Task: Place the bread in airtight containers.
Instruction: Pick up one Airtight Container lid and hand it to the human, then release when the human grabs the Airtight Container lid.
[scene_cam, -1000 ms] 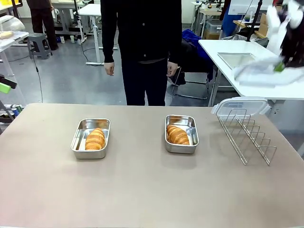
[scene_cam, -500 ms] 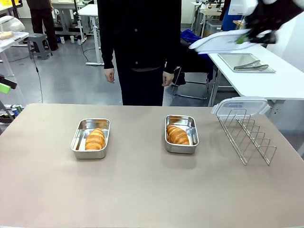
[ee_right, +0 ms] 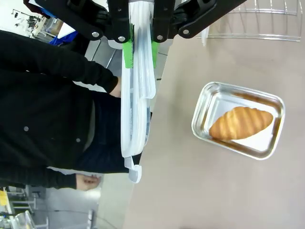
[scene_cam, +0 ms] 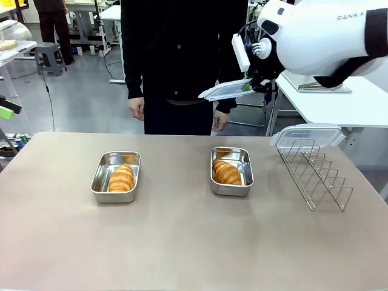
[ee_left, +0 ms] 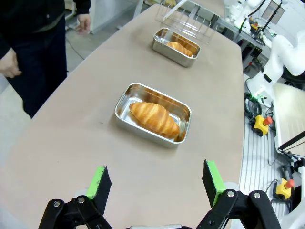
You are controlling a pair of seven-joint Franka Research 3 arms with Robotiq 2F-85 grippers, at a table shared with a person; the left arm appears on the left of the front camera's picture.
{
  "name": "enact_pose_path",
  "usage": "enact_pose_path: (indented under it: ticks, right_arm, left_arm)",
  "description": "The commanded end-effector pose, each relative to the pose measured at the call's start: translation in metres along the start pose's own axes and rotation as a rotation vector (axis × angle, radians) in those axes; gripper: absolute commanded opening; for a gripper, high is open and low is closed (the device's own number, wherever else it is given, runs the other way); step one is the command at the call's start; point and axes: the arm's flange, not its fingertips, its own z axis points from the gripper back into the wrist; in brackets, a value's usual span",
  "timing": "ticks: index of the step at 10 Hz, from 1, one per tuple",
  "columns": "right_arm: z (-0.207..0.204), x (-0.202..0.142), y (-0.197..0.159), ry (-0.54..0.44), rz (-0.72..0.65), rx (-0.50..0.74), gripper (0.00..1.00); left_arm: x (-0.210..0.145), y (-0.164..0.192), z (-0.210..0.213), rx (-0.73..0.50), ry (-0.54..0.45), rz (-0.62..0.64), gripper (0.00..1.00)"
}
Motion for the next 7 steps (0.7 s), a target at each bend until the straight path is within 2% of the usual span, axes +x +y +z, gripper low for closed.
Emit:
enact_pose_path:
  ticks: [1, 2, 3, 7]
  right_arm:
    - [0.013, -0.007, -0.013, -0.017, 0.02, -0.029, 0.0]
    - [0.016, -0.011, -0.016, 0.025, -0.062, -0.032, 0.0]
    - [0.001, -0.001, -0.005, 0.003, -0.001, -0.008, 0.0]
    - [0.001, -0.001, -0.005, 0.003, -0.001, -0.008, 0.0]
  left_arm:
    - [0.001, -0.002, 0.0, 0.002, 0.009, -0.009, 1.0]
    - [0.001, -0.002, 0.0, 0.002, 0.009, -0.009, 1.0]
    - [0.001, -0.002, 0.0, 0.002, 0.009, -0.009, 1.0]
    - [0.001, -0.002, 0.0, 0.002, 0.009, -0.009, 1.0]
